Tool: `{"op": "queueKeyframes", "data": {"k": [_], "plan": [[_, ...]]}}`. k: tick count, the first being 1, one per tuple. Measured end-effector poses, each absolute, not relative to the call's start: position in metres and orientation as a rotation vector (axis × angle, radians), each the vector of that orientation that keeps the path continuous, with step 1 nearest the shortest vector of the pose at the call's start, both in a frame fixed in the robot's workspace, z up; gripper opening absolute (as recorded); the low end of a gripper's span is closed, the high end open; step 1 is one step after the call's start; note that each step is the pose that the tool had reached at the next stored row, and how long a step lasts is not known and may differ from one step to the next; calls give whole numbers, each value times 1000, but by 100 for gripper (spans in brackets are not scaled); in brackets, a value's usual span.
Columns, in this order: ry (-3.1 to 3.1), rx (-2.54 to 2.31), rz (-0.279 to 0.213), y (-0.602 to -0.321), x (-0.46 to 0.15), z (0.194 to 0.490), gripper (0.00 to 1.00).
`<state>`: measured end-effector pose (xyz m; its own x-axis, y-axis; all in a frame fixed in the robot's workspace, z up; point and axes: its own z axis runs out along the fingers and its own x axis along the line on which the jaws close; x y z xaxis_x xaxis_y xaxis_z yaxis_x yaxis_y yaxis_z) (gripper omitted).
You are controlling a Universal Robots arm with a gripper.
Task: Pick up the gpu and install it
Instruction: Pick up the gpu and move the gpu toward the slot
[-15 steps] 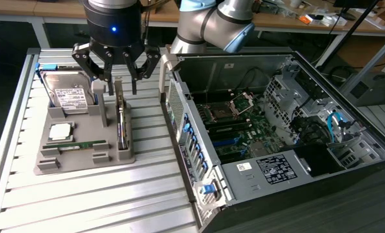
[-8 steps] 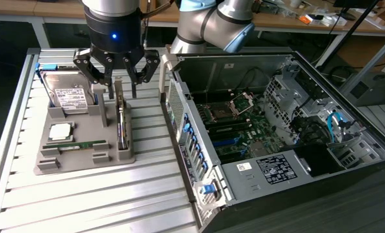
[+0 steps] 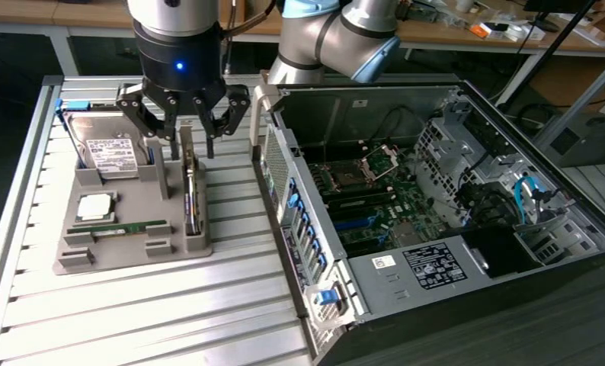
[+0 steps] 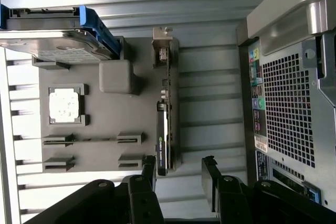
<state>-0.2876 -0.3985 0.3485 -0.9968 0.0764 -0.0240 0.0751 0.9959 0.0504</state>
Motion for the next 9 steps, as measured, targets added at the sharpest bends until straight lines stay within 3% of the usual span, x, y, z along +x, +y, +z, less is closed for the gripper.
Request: {"op": "queueKeyframes", "data": {"k": [9], "plan": [[3112,118,81,-399,-288,339,48]]}}
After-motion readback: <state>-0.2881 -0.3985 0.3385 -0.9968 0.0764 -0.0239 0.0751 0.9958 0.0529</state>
